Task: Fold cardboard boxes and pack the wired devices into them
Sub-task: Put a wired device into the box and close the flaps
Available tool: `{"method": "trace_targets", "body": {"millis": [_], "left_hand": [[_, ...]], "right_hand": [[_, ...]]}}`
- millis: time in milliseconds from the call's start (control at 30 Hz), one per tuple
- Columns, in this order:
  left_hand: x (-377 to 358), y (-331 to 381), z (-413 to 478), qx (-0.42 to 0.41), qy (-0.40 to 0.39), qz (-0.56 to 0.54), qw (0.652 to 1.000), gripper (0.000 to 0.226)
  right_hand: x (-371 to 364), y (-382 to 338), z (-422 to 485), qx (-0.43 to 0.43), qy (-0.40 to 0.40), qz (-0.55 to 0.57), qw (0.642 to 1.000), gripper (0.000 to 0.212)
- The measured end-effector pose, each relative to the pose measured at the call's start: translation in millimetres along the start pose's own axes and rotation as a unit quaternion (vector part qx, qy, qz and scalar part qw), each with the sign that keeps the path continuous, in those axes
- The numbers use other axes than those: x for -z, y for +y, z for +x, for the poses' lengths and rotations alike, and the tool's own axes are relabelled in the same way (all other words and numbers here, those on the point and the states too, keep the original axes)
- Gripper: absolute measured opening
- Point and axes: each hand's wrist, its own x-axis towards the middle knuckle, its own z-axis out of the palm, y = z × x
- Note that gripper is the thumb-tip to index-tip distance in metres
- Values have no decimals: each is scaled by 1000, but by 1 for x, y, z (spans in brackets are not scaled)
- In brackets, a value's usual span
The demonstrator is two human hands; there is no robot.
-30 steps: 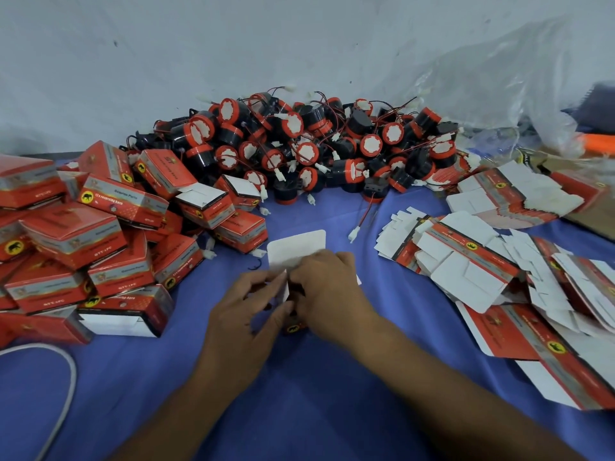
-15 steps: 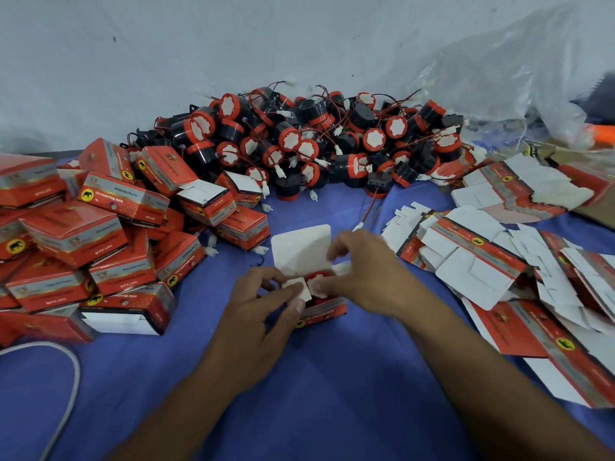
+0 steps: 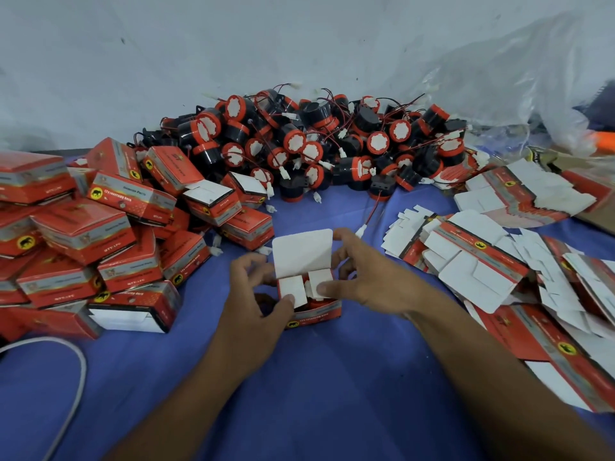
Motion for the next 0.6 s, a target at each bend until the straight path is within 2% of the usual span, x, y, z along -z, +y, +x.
{"method": "trace_targets", "body": {"millis": [67, 167, 233, 333, 400, 500, 600], "left_hand": [[2, -1, 0, -22, -4, 7, 1000, 70], [5, 1, 1, -98, -10, 119, 988, 39], [6, 1, 1, -111, -22, 106, 988, 31], [10, -1, 1, -99, -50, 94, 989, 38], [15, -2, 1, -105, -78, 99, 986, 31], [19, -5, 1, -104, -125, 123, 979, 43], [19, -5, 2, -124, -91, 147, 977, 38]], "right_hand": [[-3, -1, 0, 61, -6, -20, 998, 41], [-2, 0, 0, 137, -18, -105, 985, 29], [-1, 2, -2, 137, -57, -113, 982, 35], [0, 3, -5, 111, -97, -92, 985, 46], [-1, 6, -4, 123, -83, -101, 984, 47], [-2, 8, -2, 135, -58, -105, 984, 52], [-2, 8, -2, 160, -36, -125, 979, 47]]}}
